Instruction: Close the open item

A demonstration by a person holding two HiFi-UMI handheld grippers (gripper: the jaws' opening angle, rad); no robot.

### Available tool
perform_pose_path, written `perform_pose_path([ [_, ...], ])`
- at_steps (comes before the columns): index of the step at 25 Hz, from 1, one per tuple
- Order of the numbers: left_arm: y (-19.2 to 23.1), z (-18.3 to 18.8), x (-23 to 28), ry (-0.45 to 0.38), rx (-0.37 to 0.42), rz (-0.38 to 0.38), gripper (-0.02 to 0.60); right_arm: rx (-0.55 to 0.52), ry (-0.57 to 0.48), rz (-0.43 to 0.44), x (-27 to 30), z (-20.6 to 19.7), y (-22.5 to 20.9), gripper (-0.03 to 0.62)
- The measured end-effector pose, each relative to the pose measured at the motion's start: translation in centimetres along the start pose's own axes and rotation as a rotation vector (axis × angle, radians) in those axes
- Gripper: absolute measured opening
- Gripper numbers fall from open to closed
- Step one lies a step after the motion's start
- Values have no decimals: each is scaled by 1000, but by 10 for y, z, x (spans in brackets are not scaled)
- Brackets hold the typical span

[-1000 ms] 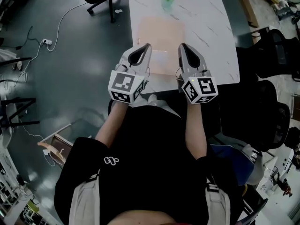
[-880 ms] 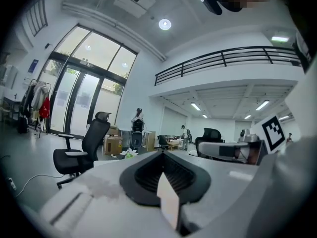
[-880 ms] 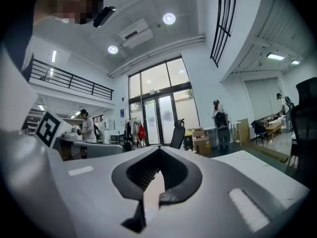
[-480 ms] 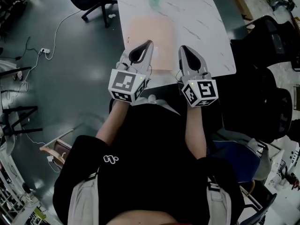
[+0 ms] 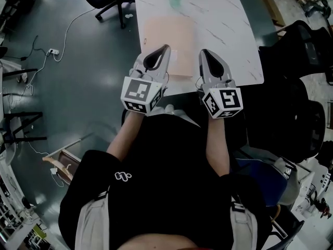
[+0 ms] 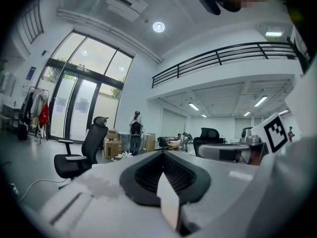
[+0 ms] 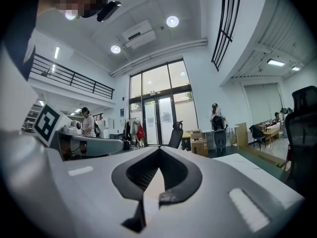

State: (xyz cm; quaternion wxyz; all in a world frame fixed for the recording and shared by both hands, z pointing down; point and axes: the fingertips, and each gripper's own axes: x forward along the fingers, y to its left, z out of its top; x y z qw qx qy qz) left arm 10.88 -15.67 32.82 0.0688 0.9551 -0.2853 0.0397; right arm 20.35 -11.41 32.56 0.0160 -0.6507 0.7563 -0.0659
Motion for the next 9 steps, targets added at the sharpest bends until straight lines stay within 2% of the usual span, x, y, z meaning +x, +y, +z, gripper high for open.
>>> perform_pose_path([
  [9, -3, -8, -4, 14, -7, 24, 0, -5, 14, 20, -5, -4, 5, 0],
])
